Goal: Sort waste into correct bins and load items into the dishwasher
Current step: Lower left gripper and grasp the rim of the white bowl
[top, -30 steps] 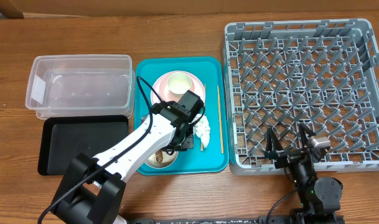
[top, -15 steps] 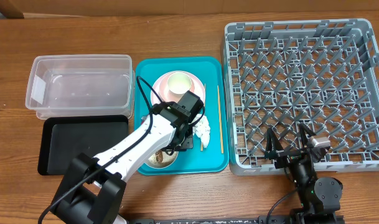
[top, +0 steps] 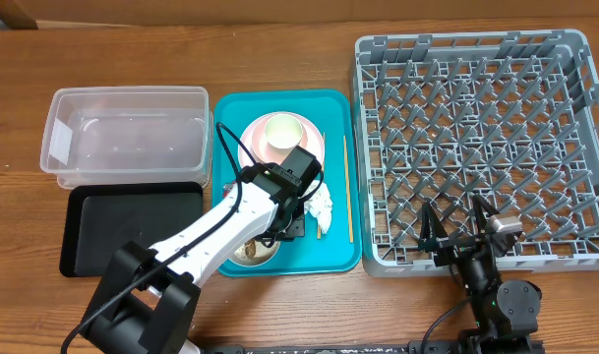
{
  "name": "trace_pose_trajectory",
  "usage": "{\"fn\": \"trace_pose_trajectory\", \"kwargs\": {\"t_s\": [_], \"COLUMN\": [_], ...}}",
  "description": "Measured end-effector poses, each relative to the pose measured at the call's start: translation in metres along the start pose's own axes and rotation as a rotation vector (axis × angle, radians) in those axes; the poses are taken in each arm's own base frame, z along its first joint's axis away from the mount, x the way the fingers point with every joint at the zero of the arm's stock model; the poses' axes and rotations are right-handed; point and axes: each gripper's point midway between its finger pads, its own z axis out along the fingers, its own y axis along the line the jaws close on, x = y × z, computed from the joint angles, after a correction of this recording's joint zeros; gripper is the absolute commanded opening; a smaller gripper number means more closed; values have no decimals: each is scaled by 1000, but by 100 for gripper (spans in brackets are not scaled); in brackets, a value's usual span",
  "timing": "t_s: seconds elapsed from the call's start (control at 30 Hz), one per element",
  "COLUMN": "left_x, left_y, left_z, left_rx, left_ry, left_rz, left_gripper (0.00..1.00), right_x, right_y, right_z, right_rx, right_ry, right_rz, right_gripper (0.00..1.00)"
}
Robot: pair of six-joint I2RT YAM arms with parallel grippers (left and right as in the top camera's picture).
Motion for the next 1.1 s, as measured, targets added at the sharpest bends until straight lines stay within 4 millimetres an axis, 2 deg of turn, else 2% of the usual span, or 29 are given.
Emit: {"fn": "trace_pose_trajectory", "kwargs": {"t_s": [0.27, 1.1], "left_x": [3, 3], "left_y": [-9, -9], "left_z": [0, 0], "left_rx": [9, 8], "left_ry": [-9, -10], "left_rz": [30, 29], "left_gripper": [18, 19], "right_x": [0, 0], "right_y": [0, 0], "right_z": [0, 0], "right_rx": [0, 0], "right_ry": [0, 0], "right_rz": [0, 0], "right_gripper": [100, 100]}}
